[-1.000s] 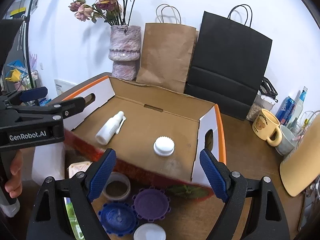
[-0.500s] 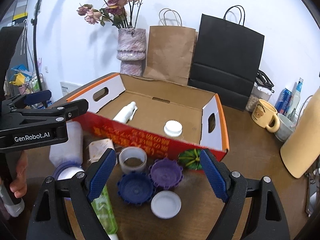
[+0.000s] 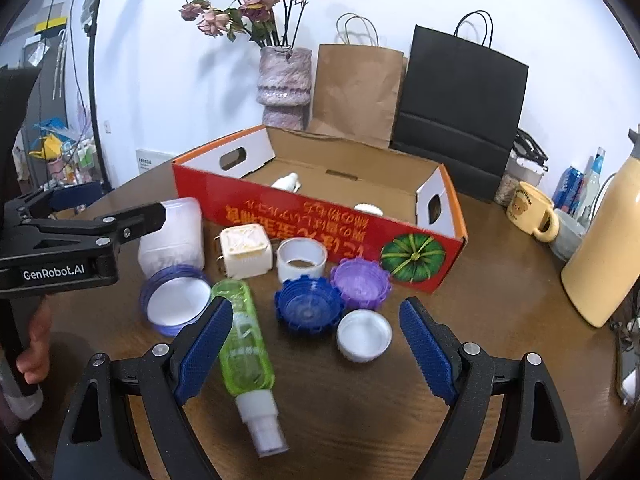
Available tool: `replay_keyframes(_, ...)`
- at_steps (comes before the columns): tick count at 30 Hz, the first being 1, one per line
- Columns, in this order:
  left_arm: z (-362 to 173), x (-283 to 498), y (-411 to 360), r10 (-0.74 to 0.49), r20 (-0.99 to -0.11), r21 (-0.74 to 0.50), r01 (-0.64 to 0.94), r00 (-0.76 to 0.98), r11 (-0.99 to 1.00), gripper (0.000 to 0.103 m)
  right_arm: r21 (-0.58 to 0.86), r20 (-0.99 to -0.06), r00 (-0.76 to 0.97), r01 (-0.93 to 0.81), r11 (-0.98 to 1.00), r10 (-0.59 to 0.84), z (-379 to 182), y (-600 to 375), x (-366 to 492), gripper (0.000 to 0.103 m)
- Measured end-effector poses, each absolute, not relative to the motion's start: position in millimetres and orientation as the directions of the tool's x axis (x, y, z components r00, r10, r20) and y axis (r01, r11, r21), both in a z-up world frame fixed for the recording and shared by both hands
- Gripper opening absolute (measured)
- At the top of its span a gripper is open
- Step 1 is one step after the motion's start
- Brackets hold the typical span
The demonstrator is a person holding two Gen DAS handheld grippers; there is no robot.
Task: Organize rigid objects
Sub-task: 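Withdraw both grippers from the box back over the remaining items, then grasp the green spray bottle with the right gripper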
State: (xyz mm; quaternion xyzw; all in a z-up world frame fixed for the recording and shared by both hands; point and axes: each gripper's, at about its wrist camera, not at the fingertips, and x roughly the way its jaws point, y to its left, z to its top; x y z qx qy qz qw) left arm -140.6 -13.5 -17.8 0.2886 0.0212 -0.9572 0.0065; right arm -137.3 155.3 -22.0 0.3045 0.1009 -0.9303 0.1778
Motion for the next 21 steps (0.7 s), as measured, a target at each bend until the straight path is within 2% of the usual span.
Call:
replay_keyframes(5,-20,-129,-22,0.005,-0.555,-0.053,0.029,-0.832,-0.998,0.103,-0.082,-0.613,-0.747,0.384,-0.920,-0.257,-27,155,-134,0.096)
replay_keyframes(21,-29,-109,-28,0.022,-0.578,-0.028,-0.008,-0.816,-1.000,0.103,-0.121,-0.668,-0.708,0.404,-0.907,-0.227,-42,142,-124,0.096)
